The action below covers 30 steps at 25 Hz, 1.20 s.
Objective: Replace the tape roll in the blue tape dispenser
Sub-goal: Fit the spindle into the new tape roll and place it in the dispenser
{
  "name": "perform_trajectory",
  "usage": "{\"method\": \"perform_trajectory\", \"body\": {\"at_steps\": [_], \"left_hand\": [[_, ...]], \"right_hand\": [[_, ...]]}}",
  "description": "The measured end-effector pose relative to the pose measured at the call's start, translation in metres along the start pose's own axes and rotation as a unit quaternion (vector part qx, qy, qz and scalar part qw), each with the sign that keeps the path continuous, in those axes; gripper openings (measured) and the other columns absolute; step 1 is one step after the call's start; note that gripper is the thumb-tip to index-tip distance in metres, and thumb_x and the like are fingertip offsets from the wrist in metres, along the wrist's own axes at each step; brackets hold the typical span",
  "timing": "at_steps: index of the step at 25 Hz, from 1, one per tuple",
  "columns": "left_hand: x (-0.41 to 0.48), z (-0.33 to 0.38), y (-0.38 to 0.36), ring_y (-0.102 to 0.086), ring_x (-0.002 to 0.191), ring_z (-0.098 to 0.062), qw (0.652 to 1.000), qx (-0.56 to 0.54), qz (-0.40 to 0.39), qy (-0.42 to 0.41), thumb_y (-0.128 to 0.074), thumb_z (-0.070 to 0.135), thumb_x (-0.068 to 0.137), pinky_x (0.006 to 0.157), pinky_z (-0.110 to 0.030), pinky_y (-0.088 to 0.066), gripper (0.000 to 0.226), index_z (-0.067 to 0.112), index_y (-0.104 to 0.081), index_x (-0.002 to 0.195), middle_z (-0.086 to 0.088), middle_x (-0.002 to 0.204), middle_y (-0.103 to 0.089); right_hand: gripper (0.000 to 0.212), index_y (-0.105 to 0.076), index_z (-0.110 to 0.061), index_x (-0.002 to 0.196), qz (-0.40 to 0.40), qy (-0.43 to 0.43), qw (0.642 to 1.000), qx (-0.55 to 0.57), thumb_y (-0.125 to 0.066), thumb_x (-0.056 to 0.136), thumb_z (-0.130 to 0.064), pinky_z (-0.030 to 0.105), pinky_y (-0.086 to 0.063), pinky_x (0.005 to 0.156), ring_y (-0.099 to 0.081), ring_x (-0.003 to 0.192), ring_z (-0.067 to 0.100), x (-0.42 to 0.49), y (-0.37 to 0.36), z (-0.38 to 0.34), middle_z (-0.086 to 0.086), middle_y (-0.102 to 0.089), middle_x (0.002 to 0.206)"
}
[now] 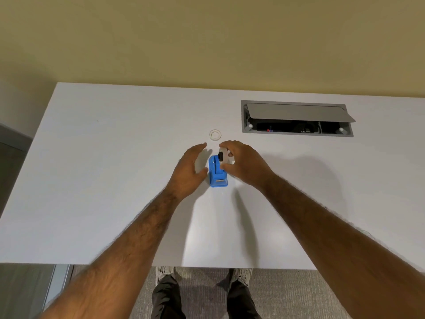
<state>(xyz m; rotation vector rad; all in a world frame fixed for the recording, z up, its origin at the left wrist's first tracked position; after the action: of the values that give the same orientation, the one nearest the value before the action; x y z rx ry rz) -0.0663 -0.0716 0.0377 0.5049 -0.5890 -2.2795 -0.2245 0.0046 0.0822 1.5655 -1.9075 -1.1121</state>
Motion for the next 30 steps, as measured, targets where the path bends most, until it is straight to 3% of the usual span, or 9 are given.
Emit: {"method": "perform_trajectory", "body": {"at_steps": [3,4,6,9,13,21,27,30], "left_hand": [[-0.004,-0.032,-0.023,0.000,0.155,-0.017,0.977,0.188,-0.105,-0.007,-0.065,0.064,0.082,0.124,-0.045,-0.003,0.107,0.027,0.001,0.159,0.002,0.169,0.001],[-0.005,-0.041,-0.030,0.008,0.154,-0.018,0.964,0.240,-0.110,-0.017,-0.055,0.080,0.078,0.123,-0.046,0.002,0.114,0.028,0.009,0.158,0.002,0.168,0.008],[-0.009,-0.052,-0.044,0.014,0.154,-0.021,0.946,0.305,-0.100,-0.034,-0.035,0.093,0.075,0.123,-0.049,0.005,0.117,0.027,0.017,0.156,0.000,0.167,0.015],[-0.012,-0.064,-0.057,0.014,0.154,-0.023,0.930,0.359,-0.065,-0.047,-0.021,0.090,0.082,0.123,-0.053,0.003,0.107,0.022,0.016,0.157,-0.002,0.168,0.015],[-0.015,-0.071,-0.065,0.009,0.155,-0.026,0.911,0.408,-0.016,-0.062,-0.016,0.077,0.093,0.123,-0.056,-0.004,0.090,0.019,0.005,0.159,-0.004,0.168,0.009],[-0.015,-0.071,-0.066,0.005,0.155,-0.027,0.906,0.418,-0.020,-0.058,-0.016,0.075,0.095,0.123,-0.056,-0.004,0.087,0.019,0.002,0.160,-0.005,0.169,0.005],[-0.018,-0.073,-0.058,0.014,0.154,-0.019,0.927,0.365,-0.052,-0.066,-0.016,0.075,0.095,0.124,-0.051,0.002,0.088,0.018,0.004,0.159,0.000,0.168,0.011],[-0.021,-0.069,-0.045,0.008,0.154,-0.011,0.957,0.277,-0.060,-0.058,-0.020,0.078,0.093,0.125,-0.044,0.001,0.090,0.020,-0.003,0.160,0.003,0.169,0.001]], "right_hand": [[0.054,-0.054,-0.014,0.129,-0.003,-0.001,1.000,-0.025,-0.073,0.079,-0.023,0.023,-0.044,0.084,-0.062,0.104,0.021,0.005,-0.008,0.004,0.005,-0.062,0.127],[0.054,-0.054,-0.014,0.129,-0.005,0.000,1.000,-0.030,-0.073,0.080,-0.024,0.023,-0.045,0.083,-0.063,0.104,0.021,0.007,-0.010,0.005,0.005,-0.062,0.127],[0.053,-0.054,-0.014,0.128,-0.013,0.002,0.999,-0.039,-0.073,0.080,-0.024,0.026,-0.048,0.085,-0.063,0.103,0.021,0.010,-0.016,0.007,0.006,-0.062,0.126],[0.052,-0.054,-0.012,0.127,-0.024,0.010,0.998,-0.049,-0.072,0.080,-0.025,0.024,-0.045,0.085,-0.063,0.103,0.022,0.011,-0.026,0.010,0.007,-0.063,0.125],[0.051,-0.053,-0.011,0.129,-0.034,0.001,0.998,-0.057,-0.069,0.083,-0.029,0.023,-0.045,0.085,-0.064,0.103,0.021,0.012,-0.037,0.017,0.008,-0.062,0.127],[0.051,-0.053,-0.012,0.127,-0.049,-0.010,0.999,-0.019,-0.070,0.083,-0.029,0.028,-0.049,0.088,-0.062,0.103,0.022,0.017,-0.043,0.022,0.008,-0.061,0.126],[0.055,-0.052,-0.013,0.128,-0.078,-0.017,0.996,-0.036,-0.073,0.080,-0.029,0.032,-0.051,0.089,-0.060,0.102,0.022,0.023,-0.046,0.024,0.008,-0.058,0.124],[0.056,-0.052,-0.014,0.130,-0.083,-0.018,0.995,-0.043,-0.072,0.079,-0.028,0.033,-0.050,0.089,-0.059,0.103,0.023,0.025,-0.045,0.025,0.007,-0.057,0.124]]}}
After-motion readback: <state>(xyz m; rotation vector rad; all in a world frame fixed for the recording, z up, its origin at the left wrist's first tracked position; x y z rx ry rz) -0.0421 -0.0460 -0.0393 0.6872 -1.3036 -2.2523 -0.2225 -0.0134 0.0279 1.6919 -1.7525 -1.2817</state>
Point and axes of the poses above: each hand's wrist, its own x-axis towards the middle knuckle, its own y-axis out of the back of the hand, z = x × y, the point moved 5 cm from there along x, towards the middle knuckle
